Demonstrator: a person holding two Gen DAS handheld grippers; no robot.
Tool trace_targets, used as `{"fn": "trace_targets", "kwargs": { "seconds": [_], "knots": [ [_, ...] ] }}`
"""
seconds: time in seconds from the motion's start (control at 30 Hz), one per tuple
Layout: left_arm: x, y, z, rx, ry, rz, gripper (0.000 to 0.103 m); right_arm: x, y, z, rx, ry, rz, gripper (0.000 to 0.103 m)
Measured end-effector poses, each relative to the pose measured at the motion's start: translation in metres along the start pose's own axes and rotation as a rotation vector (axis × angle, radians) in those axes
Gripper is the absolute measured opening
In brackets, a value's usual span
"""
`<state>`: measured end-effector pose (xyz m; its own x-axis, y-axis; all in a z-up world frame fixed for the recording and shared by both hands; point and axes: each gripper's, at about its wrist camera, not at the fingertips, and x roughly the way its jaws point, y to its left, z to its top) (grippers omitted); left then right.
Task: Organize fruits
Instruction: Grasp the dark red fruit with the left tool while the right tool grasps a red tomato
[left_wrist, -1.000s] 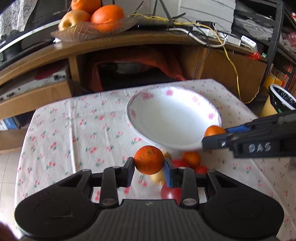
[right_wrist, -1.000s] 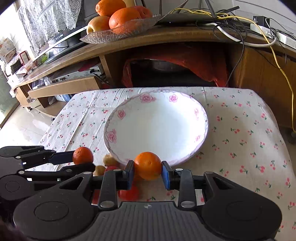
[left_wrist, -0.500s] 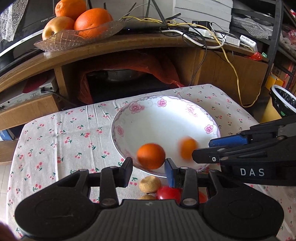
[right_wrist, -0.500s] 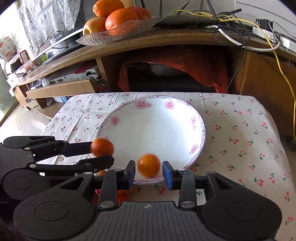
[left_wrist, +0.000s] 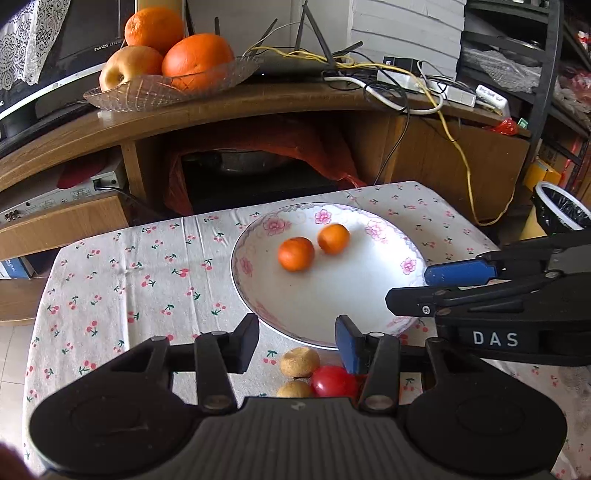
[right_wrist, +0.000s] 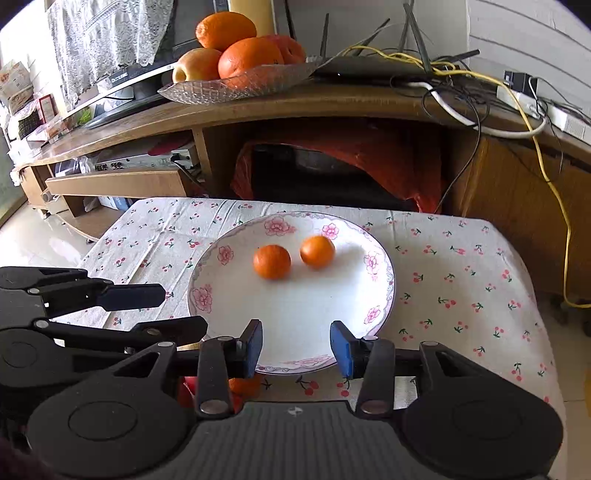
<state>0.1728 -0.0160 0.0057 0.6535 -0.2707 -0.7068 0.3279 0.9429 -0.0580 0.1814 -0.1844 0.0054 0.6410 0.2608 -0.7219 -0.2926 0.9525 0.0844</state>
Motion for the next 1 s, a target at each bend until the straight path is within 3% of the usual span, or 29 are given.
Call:
{"fn": "trace_targets", "kwargs": {
  "seconds": [0.3, 0.5, 0.77, 1.0],
  "knots": [
    [-0.014, 0.002, -0.010, 0.015, 0.011, -0.021, 0.055, -0.006, 0.005, -0.004, -0.022, -0.003, -0.011, 0.037],
    [-0.027, 0.003, -0.025, 0.066, 0.013, -0.033, 0.057, -0.024, 0.005, -0.013, -0.029, -0.021, 0.029, 0.038],
    [-0.022, -0.010, -0.048, 0.151, 0.079, -0.067, 0.060, -0.016, 0.015, -0.041, -0.082, 0.079, 0.102, 0.038],
    [-0.015, -0.021, -0.054, 0.194, 0.103, -0.084, 0.059, 0.001, 0.023, -0.043, -0.088, 0.125, 0.135, 0.038]
  ]
}}
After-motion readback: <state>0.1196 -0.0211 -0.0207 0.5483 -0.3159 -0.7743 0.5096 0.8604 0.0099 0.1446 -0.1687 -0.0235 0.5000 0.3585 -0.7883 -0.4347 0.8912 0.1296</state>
